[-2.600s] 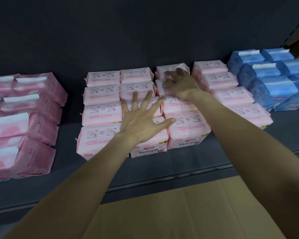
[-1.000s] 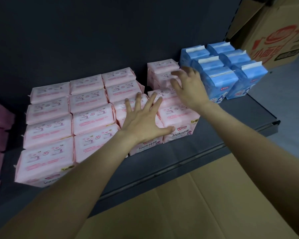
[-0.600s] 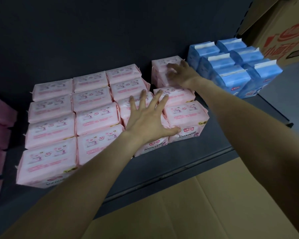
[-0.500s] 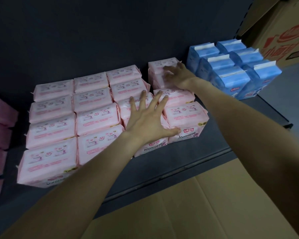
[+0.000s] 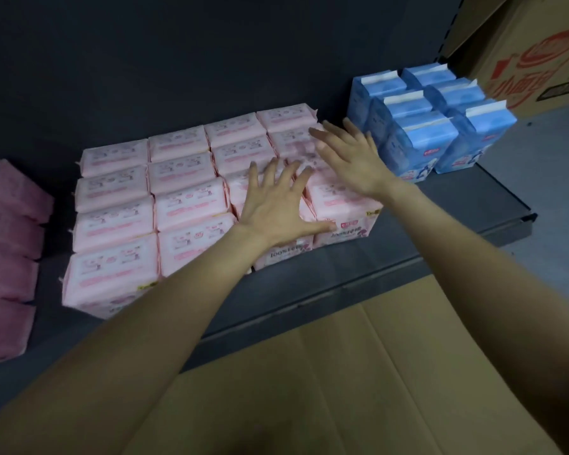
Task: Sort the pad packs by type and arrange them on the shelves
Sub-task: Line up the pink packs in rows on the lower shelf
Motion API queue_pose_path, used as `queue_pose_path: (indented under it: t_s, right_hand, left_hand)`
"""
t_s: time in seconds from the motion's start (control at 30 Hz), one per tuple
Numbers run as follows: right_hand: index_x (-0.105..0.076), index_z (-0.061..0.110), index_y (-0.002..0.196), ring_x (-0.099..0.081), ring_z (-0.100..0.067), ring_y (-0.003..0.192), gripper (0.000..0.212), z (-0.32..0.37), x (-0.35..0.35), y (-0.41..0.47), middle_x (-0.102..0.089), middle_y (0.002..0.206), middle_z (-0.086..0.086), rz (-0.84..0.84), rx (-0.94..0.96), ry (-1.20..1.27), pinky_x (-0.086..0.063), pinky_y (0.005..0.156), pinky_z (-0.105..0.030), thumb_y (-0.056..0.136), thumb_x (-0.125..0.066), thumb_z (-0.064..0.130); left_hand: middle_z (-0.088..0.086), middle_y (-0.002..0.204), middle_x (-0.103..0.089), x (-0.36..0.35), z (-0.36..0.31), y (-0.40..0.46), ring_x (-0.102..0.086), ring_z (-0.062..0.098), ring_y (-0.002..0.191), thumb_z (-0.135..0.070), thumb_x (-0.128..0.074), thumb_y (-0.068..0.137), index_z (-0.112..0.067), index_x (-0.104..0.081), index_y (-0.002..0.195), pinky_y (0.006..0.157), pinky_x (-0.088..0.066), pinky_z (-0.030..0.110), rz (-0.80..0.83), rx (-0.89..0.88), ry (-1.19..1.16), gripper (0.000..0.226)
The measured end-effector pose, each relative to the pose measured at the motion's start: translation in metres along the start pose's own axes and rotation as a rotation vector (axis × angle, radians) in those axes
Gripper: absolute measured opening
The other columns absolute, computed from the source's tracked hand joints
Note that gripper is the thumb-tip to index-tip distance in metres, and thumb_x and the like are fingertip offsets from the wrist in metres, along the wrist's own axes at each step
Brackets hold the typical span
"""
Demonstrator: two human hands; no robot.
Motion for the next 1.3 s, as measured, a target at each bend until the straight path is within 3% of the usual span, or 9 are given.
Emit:
queue_pose_path:
  t_s: [0.23,0.37,0.5,0.67,0.83,0.9,1.07,1.17,1.3]
  right_hand:
    - [-0.026,0.047,0.145,0.010,-0.037,0.144,0.084,0.017,-0.033,-0.095,-0.002,0.160,0.007,-0.067,-0.114,-0.133,-0.002,0.107,-0.069,0.070,-0.039,0.082]
    - [-0.029,0.045,0.144,0.007,-0.038,0.143,0.095,0.018,-0.046,-0.091,-0.011,0.158,0.005,-0.066,-0.024,-0.118,-0.024,0.100,-0.069,0.060,-0.048,0.083]
    - [-0.032,0.045,0.142,0.006,-0.037,0.143,0.098,0.019,-0.050,-0.079,-0.012,0.158,0.006,-0.076,-0.019,-0.100,-0.028,0.098,-0.066,0.054,-0.049,0.085]
    - [-0.037,0.044,0.140,0.000,-0.036,0.143,0.099,0.016,-0.050,-0.077,-0.022,0.155,0.008,-0.111,0.001,-0.094,-0.031,0.096,-0.064,0.052,-0.049,0.087]
    - [-0.026,0.047,0.143,0.007,-0.031,0.145,0.102,0.017,-0.036,-0.072,-0.017,0.156,0.013,0.019,-0.029,-0.205,0.010,0.102,-0.074,0.052,-0.048,0.087]
    - [-0.020,0.048,0.145,0.013,-0.031,0.145,0.103,0.017,-0.027,-0.068,-0.007,0.158,0.011,0.061,-0.069,-0.207,0.014,0.102,-0.072,0.053,-0.045,0.088]
    - [-0.020,0.038,0.148,-0.010,-0.036,0.145,0.097,0.009,-0.019,-0.048,-0.006,0.159,-0.012,0.028,-0.226,-0.174,0.002,0.113,-0.061,0.066,-0.017,0.090]
    - [-0.025,0.030,0.148,-0.027,-0.039,0.138,0.098,0.018,-0.024,-0.046,-0.020,0.152,-0.020,-0.002,-0.192,-0.215,-0.014,0.113,-0.053,0.070,-0.025,0.090]
    - [-0.028,0.031,0.147,-0.027,-0.037,0.138,0.091,0.027,-0.033,-0.050,-0.022,0.152,-0.020,-0.051,-0.206,-0.238,-0.021,0.110,-0.050,0.075,-0.028,0.085]
  left_hand:
    - [-0.007,0.159,-0.014,0.013,0.052,-0.090,-0.008,0.022,0.147,-0.094,-0.037,0.061,-0.040,-0.014,0.150,0.116,0.004,0.054,-0.065,0.087,0.059,0.106]
    - [-0.010,0.160,-0.004,-0.007,0.085,-0.123,-0.001,0.028,0.147,-0.096,-0.022,0.055,-0.049,-0.003,0.147,0.114,0.000,0.060,0.002,0.170,0.084,0.106]
    - [-0.007,0.160,-0.010,-0.014,0.086,-0.109,-0.003,0.033,0.147,-0.090,-0.026,0.062,-0.043,-0.011,0.150,0.114,-0.006,0.062,-0.031,0.174,0.088,0.101]
    - [-0.005,0.160,-0.011,-0.015,0.086,-0.098,-0.004,0.035,0.146,-0.085,-0.028,0.067,-0.039,-0.013,0.150,0.115,-0.006,0.060,-0.043,0.179,0.096,0.097]
    - [-0.003,0.161,0.002,-0.007,0.088,-0.111,0.005,0.030,0.147,-0.088,-0.036,0.067,-0.041,0.002,0.150,0.115,0.005,0.059,-0.022,0.108,0.068,0.103]
    - [-0.003,0.161,0.001,0.000,0.098,-0.128,0.005,0.026,0.147,-0.087,-0.042,0.067,-0.042,0.000,0.150,0.114,0.007,0.058,-0.053,0.082,0.061,0.103]
    - [-0.005,0.160,-0.009,0.005,0.136,-0.165,-0.002,0.028,0.147,-0.097,-0.028,0.051,-0.044,-0.011,0.149,0.112,0.002,0.063,-0.077,0.224,0.079,0.113]
    - [-0.010,0.160,-0.003,-0.002,0.146,-0.172,0.001,0.029,0.147,-0.099,-0.020,0.047,-0.049,-0.006,0.148,0.112,-0.001,0.063,-0.006,0.310,0.027,0.114]
    - [-0.013,0.160,0.001,-0.006,0.147,-0.165,0.005,0.028,0.147,-0.100,-0.022,0.055,-0.051,0.003,0.146,0.113,-0.001,0.064,0.019,0.312,0.035,0.107]
Point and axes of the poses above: each hand's wrist, its own y-axis towards the middle knuckle, its own x-axis out of the back of the hand, z = x × y, the point moved 1 cm from there along y, towards the middle knuckle
